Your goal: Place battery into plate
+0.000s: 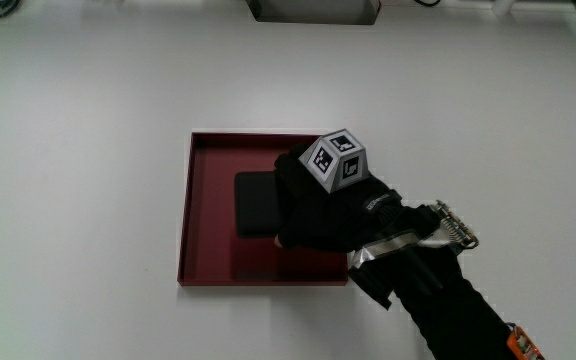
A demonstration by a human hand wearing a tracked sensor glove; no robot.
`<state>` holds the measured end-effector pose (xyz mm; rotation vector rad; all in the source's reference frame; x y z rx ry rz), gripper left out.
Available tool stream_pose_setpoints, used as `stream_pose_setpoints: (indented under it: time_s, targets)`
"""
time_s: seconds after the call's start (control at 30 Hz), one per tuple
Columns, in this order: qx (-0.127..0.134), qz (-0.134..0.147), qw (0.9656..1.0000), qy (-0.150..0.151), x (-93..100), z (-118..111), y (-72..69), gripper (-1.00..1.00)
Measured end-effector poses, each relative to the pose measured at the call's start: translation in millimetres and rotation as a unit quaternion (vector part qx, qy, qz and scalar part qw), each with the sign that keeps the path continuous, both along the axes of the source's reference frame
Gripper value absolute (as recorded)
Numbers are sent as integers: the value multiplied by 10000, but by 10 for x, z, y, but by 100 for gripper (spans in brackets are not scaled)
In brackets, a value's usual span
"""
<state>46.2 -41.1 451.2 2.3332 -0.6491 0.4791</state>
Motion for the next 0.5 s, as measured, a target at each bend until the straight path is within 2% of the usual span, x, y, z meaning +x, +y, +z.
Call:
stream_pose_setpoints:
  time_s: [0.03,0.07,0.1,0.13,0.27,0.3,0.47,0.5]
  targets:
    - [-50,-32,10000,1,-25,64,22,0]
    - [-230,-41,9997,-40,-52,115,35,0]
    - [-84,-88,9999,69,-83,141,56,0]
    - [-231,-75,9997,43,-102,207,73,0]
    - [-416,-119,9990,145,-169,392,116,0]
    - [-331,-78,9992,191,-180,414,123,0]
    - [-549,-95,9979,337,-241,579,138,0]
    - [-525,-106,9979,355,-253,584,142,0]
